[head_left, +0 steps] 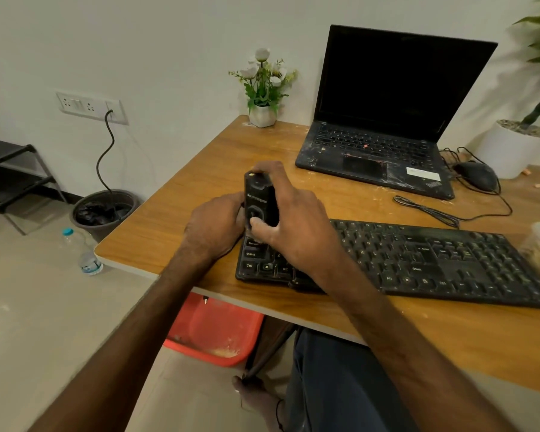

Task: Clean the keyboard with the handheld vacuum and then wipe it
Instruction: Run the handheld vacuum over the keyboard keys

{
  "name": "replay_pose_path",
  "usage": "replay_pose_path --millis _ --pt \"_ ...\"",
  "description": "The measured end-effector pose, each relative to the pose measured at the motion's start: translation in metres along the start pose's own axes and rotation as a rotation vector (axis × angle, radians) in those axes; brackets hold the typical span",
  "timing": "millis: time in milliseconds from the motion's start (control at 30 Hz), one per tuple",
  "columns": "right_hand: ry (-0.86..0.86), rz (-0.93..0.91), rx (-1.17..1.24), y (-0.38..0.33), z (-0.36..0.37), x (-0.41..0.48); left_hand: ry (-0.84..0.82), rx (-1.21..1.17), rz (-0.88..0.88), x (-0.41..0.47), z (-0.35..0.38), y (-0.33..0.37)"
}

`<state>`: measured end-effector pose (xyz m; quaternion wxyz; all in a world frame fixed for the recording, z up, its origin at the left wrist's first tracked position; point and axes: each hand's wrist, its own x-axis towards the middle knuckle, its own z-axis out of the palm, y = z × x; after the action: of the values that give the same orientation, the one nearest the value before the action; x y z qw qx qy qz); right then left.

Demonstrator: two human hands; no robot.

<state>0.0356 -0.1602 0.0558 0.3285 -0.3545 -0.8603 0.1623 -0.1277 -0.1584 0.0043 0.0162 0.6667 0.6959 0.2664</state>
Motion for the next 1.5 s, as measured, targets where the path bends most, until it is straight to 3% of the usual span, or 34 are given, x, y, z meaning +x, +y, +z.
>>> replay_pose_path --millis 167,400,567,800,867,1067,1333,1500 --pt "0.136 0.118 -0.197 0.023 -0.023 -0.012 0.018 0.038 -0.007 0.005 0.007 -0.003" --pt "-0.004 -0.114 -0.121 -0.003 0.001 -0.007 -0.002 0.018 -0.006 -0.001 -0.001 0.005" --pt "0.021 0.007 -0.235 0.016 -0.023 -0.008 0.023 0.052 -0.017 0.004 0.005 -0.001" --pt "-0.002 -0.111 -0.015 -0.002 0.006 -0.005 -0.027 0.095 0.039 -0.002 -0.003 0.003" --pt "0.001 -0.081 0.012 0.002 0.005 -0.001 -0.008 0.080 0.033 -0.002 -0.002 0.002" --pt "0.098 0.139 -0.205 0.035 -0.037 -0.010 0.027 0.067 -0.002 0.005 0.007 -0.002" --pt "0.011 -0.084 -0.071 0.009 -0.001 -0.008 0.016 0.053 -0.004 0.002 0.003 0.001" --pt "0.097 0.062 -0.200 0.048 -0.031 0.003 0.034 0.091 -0.014 0.005 0.007 -0.001"
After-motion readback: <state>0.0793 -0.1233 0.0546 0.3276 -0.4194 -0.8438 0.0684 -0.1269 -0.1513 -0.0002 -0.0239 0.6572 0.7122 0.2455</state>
